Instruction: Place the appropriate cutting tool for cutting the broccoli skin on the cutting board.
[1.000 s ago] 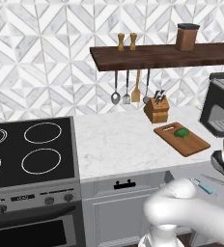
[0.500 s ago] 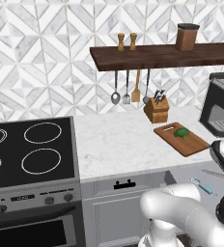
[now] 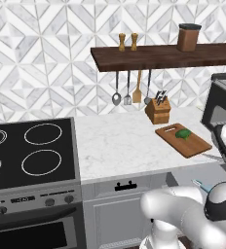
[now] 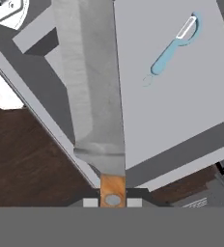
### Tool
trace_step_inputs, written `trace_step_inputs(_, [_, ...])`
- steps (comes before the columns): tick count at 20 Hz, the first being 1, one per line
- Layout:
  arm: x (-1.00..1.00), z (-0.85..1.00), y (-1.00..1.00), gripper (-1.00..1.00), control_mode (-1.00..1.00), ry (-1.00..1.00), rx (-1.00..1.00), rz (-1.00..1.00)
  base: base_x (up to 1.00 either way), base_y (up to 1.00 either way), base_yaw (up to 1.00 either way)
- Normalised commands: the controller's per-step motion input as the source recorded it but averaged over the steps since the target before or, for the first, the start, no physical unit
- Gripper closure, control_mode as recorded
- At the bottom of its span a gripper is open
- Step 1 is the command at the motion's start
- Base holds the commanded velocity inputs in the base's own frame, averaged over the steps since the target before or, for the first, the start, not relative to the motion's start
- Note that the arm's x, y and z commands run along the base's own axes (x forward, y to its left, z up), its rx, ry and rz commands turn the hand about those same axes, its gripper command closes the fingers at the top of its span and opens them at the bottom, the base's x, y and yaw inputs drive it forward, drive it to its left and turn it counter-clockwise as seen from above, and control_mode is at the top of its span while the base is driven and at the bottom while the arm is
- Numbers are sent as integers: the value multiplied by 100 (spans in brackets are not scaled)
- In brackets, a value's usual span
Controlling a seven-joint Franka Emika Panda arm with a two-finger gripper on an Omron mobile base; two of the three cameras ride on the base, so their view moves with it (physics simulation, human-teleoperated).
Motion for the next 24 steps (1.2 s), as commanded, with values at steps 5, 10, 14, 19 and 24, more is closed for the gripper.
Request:
trace_step_inputs(5, [96,5,0,100,-100,-4,2,2,0,0,0])
trace_step_inputs(10, [98,-28,0,100,-100,-1,0,6,0,0,0])
trace_step_inputs(14, [100,-27,0,100,-100,0,0,5,0,0,0])
trace_step_inputs(19, [99,-22,1,100,-100,-3,0,0,0,0,0])
trace_step_inputs(24, [96,-30,7,100,-100,0,0,0,0,0,0])
